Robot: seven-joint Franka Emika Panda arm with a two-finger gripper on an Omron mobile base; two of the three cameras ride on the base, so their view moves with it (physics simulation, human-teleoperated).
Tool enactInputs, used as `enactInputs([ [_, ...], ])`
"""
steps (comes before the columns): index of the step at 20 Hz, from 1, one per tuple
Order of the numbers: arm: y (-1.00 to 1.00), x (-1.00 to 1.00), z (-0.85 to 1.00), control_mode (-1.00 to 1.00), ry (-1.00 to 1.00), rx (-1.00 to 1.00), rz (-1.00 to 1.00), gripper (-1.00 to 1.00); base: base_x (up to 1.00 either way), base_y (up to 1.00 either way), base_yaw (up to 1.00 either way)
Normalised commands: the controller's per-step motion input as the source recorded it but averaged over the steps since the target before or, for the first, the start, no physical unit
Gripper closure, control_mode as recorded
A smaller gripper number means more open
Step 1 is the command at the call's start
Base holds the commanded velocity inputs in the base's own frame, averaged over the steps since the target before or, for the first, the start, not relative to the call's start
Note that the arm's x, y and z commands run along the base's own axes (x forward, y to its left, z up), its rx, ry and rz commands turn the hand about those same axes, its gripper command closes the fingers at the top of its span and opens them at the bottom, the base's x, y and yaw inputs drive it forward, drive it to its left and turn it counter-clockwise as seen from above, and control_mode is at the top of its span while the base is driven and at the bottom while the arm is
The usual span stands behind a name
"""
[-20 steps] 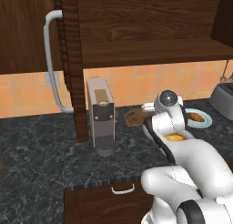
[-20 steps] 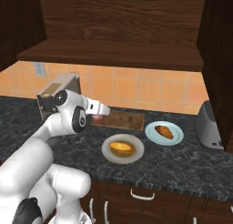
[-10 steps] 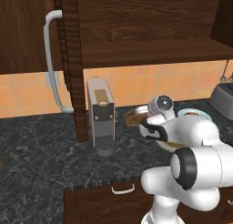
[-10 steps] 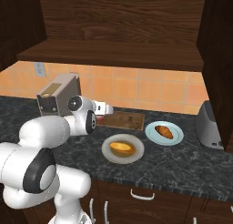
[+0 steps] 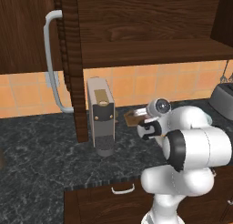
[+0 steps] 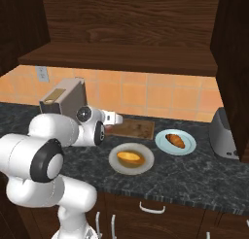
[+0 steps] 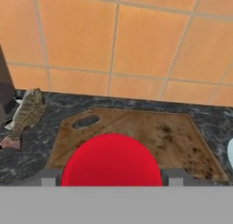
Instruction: From the different types of pastries on the counter, select a croissant and place it on the cutting board. Then retrieve a jar of jam from the cabinet and place it alongside the croissant on the cutting board.
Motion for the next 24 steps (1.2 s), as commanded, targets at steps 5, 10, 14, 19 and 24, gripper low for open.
enactInputs([
  [5, 0.0, 0.25, -0.13, -1.0, 0.04, 0.0, 0.0, 1.0, 0.0, 0.0, 0.0],
  [10, 0.0, 0.26, -0.12, -1.0, 0.04, 0.0, 0.0, 1.0, 0.0, 0.0, 0.0],
  [14, 0.0, 0.04, -0.29, -1.0, 0.06, 0.0, 0.03, 1.0, 0.0, 0.0, 0.0],
  [19, 0.0, 0.12, -0.3, -1.0, 0.02, 0.0, 0.02, 1.0, 0.0, 0.0, 0.0],
  [24, 0.0, 0.39, -0.18, -1.0, -0.02, 0.0, 0.0, 1.0, 0.0, 0.0, 0.0],
])
